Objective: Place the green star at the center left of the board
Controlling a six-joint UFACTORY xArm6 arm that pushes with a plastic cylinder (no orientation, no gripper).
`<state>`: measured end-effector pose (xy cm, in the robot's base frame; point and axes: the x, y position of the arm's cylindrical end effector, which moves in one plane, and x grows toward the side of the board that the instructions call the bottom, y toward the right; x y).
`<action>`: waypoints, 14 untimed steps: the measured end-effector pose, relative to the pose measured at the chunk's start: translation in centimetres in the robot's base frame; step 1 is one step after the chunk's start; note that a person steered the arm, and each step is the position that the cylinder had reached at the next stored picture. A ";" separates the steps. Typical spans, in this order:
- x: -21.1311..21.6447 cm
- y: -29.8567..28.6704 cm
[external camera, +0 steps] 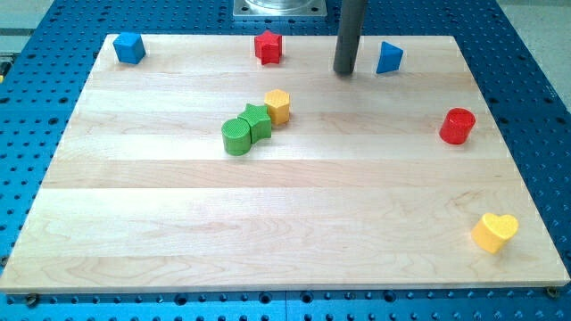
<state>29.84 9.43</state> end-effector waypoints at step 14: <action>9.8 -16.8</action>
<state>39.64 -7.36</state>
